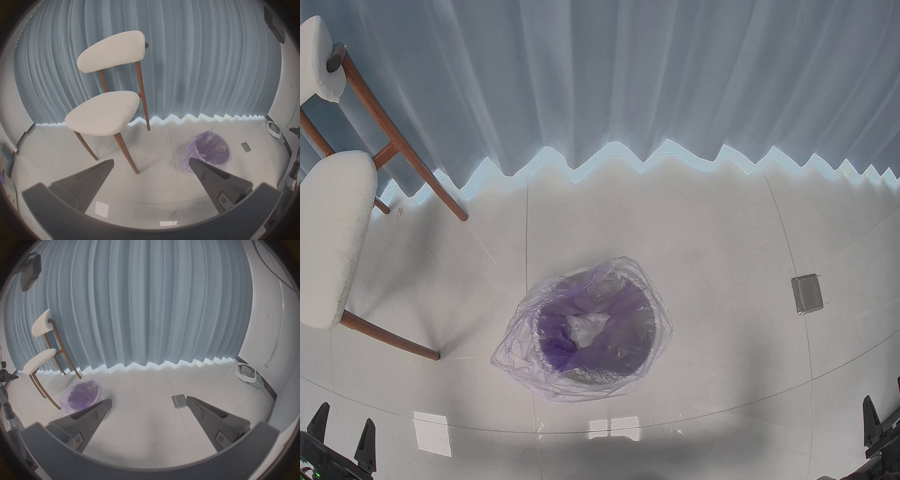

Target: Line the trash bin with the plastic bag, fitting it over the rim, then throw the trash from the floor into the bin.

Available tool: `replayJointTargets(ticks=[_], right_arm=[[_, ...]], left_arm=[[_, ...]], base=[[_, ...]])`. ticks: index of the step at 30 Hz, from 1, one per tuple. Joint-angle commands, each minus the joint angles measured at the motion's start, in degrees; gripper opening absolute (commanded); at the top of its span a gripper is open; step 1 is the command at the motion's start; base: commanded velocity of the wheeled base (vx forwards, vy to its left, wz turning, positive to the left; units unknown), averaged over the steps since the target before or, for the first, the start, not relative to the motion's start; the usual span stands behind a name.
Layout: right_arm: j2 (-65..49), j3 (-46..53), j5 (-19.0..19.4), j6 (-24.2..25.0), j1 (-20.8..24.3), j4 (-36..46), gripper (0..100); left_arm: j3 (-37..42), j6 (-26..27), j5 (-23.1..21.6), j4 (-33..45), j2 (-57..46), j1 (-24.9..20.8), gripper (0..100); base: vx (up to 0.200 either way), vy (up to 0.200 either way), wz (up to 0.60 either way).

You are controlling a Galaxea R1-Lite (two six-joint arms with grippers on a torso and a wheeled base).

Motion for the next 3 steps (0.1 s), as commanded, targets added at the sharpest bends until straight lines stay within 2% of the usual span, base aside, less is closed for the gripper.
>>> replayJointTargets(ticks=[1, 3], right_arm=[[-0.62, 1.01, -0.01, -0.01, 0.0, 0.04, 100], [-0.62, 1.01, -0.01, -0.01, 0.0, 0.04, 100]], left_arm=[[1.01, 0.02, 0.04, -0.01, 0.22, 0.04, 100], [1.01, 0.02, -0.05, 0.07, 0.22, 0.04, 100]], base=[[0.0, 0.0, 0.0], [0.0, 0.0, 0.0]])
